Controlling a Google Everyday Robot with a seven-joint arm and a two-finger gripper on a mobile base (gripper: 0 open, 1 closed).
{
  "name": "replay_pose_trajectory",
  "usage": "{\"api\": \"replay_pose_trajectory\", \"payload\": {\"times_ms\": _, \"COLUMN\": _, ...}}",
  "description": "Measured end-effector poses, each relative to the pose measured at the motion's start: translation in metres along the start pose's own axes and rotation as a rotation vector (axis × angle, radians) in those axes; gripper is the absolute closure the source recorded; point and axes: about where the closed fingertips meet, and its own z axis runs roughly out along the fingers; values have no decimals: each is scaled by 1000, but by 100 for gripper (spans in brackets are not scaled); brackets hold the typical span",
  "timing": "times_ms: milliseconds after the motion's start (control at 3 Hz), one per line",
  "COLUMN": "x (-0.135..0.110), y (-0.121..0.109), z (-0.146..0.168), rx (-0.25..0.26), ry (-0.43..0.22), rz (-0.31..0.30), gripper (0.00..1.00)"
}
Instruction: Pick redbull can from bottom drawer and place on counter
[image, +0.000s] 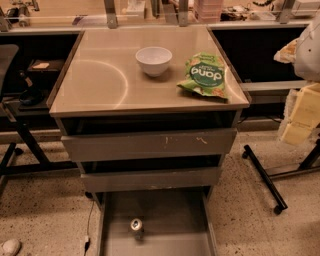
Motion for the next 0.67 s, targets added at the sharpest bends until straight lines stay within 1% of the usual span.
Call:
{"api": "replay_pose_trajectory", "payload": {"times_ms": 333, "x": 0, "y": 0, "z": 0, "rx": 0, "ry": 0, "rz": 0, "gripper": 0}}
{"api": "replay_pose_trajectory", "payload": {"times_ms": 667, "x": -2, "y": 5, "z": 12, "rx": -6, "ry": -13, "rz": 31, "gripper": 0}}
